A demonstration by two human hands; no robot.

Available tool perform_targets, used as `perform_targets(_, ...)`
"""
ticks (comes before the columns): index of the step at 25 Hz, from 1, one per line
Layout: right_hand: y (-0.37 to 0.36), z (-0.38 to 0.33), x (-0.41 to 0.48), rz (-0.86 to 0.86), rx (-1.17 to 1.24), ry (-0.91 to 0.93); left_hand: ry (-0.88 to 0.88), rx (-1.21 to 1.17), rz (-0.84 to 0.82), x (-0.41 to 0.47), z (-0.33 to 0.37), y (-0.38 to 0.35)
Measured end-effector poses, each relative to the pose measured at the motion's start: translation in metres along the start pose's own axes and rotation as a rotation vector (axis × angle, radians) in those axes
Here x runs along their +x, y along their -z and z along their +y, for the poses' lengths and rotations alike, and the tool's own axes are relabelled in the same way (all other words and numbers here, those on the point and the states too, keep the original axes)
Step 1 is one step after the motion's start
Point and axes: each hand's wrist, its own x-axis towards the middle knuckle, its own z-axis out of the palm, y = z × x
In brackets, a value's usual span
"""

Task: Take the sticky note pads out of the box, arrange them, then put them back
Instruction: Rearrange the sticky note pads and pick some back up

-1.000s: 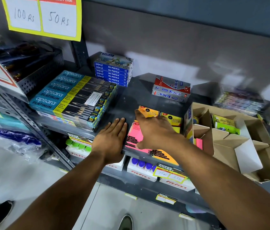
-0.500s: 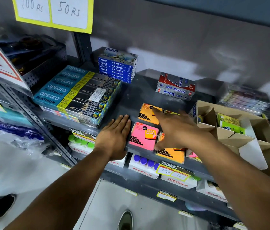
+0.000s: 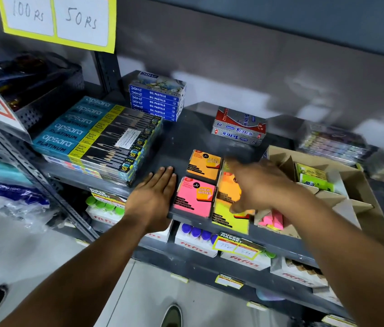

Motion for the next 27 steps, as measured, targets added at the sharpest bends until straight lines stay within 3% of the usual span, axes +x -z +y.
perform_targets(3,0.028,0.006,0.029,0.111,0.044,-0.042,-0.001,0.029,-0.01,0.0,-0.001,-0.003)
perform_targets(8,0.023,-0.007,0.078,0.015,0.217,-0.092,-0.016,0.026,0.0,0.0,-0.001,-0.002)
perform_targets(15,-0.002,-0.018,0.106,-0.021,0.189,-0.019,-0.024,-0.013,0.029,-0.001,-0.003,-0.004)
perform_targets(21,-0.009,-0.02,0.105,-0.095,0.235,-0.005,-0.033,-0.036,0.037,-0.002,-0.003,-0.003)
perform_targets(27,0.019,-0.008,0.044,0.058,0.049,0.095,-0.027,0.003,0.026,-0.001,-0.005,-0.004)
